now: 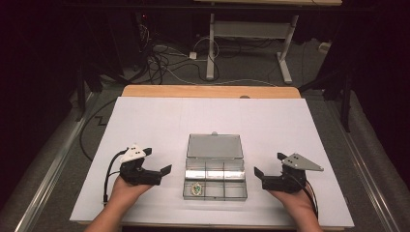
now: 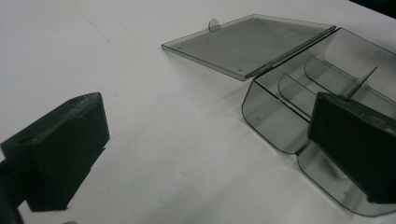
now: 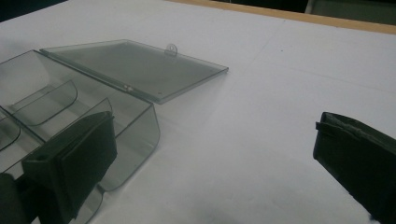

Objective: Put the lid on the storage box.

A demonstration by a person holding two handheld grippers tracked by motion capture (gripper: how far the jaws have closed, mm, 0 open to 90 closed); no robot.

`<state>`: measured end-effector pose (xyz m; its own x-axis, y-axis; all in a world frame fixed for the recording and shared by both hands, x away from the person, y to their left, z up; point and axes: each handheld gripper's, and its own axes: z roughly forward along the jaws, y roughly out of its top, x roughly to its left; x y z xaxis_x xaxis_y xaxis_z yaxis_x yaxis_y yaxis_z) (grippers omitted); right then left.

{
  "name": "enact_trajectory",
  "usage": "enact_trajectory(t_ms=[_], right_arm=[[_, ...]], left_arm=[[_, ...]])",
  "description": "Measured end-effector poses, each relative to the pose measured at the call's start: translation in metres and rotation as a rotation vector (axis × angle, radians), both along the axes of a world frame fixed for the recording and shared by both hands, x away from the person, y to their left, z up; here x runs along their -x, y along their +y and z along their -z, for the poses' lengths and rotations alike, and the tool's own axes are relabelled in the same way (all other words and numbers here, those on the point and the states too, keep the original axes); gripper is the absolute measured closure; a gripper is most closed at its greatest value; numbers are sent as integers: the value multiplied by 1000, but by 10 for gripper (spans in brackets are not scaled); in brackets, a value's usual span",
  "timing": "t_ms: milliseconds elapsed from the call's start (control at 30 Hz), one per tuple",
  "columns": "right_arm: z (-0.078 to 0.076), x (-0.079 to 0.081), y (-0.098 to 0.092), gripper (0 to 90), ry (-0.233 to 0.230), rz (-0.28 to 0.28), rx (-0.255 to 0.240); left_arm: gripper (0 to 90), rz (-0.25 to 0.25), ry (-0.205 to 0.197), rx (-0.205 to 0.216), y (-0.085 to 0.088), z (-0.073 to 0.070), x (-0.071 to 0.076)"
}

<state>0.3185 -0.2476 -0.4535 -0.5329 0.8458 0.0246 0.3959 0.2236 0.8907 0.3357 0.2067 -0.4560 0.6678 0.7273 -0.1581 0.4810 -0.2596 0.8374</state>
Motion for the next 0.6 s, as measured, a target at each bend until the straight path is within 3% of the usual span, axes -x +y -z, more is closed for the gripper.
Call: enact_trajectory(t_ms=[333,500,600], right_arm=[[-5,-38,22,1,27,-18,-20],[-5,-56,33,1,44,-19,-36],[-4,-66,41,1,59,-23,-42]], left_arm=[[0,0,25,10,-23,-1,-37],[0,6,59,7,-37,2,-56],[0,-10,72,35,-45,5,-64]])
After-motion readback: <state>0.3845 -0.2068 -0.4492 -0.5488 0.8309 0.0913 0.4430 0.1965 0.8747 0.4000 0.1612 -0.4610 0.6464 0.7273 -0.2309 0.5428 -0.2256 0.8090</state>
